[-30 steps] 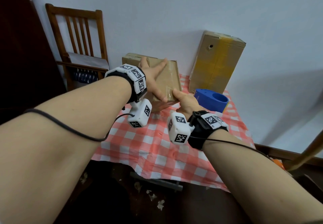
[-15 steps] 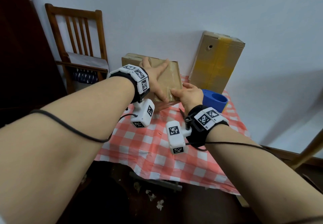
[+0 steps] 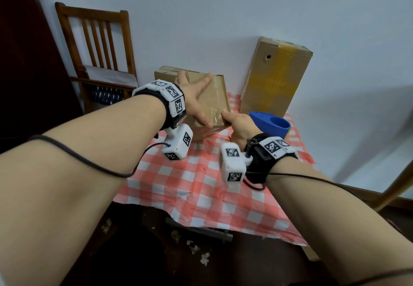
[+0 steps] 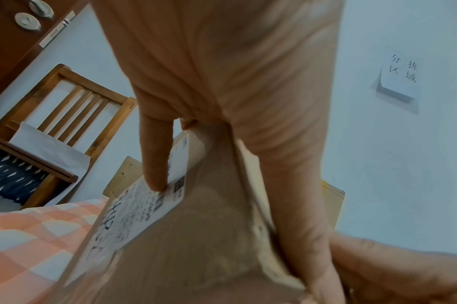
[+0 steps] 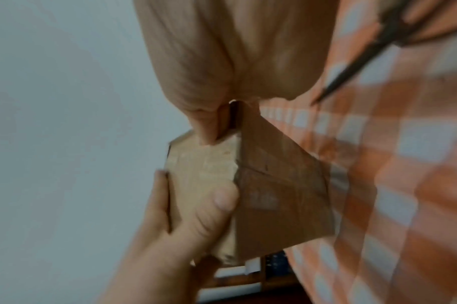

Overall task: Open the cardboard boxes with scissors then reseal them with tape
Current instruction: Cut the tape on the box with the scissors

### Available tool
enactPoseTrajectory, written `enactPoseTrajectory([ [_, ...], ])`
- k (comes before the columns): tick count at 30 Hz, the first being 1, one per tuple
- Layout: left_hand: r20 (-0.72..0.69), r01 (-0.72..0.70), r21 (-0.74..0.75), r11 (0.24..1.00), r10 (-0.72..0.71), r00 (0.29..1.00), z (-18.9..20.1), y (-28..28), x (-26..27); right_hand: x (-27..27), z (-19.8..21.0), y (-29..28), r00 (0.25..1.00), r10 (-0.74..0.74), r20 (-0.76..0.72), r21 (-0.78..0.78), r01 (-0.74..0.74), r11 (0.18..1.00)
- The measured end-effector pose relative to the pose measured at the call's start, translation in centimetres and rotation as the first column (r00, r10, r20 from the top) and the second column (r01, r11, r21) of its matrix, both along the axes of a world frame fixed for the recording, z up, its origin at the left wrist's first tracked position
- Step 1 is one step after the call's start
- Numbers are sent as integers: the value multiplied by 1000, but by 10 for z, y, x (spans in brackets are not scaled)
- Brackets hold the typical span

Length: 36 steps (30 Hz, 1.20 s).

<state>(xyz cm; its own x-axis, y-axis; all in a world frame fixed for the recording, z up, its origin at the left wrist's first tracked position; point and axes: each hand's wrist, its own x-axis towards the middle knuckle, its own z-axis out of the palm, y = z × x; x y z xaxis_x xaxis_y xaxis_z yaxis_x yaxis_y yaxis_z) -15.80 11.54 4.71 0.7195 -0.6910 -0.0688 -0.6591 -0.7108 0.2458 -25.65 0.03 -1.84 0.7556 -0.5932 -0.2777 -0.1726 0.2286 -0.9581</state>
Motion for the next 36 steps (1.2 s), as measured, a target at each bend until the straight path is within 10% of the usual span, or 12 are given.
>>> enactPoseTrajectory([
  [7,23,18,17,1000,-18,1000,0,-1,-3,9,-15,-13,998,-54,-15,203,56,978],
  [17,26,-3,29,1000,2,1000,0,-1,-2,-1,4,-5,972,-194,133,-258,223,940],
  [23,5,-4,33,999,4,1000,1,1,2,-4,-6,-3,971,-145,191,-600,233,765],
  [29,-12,-9,40,999,9,1000,0,3,6,-3,4,-9,997,-69,33,-93,72,993],
  [36,13,8,35,999,-8,1000,1,0,1,-2,1,-17,999,0,-43,172,7,985],
])
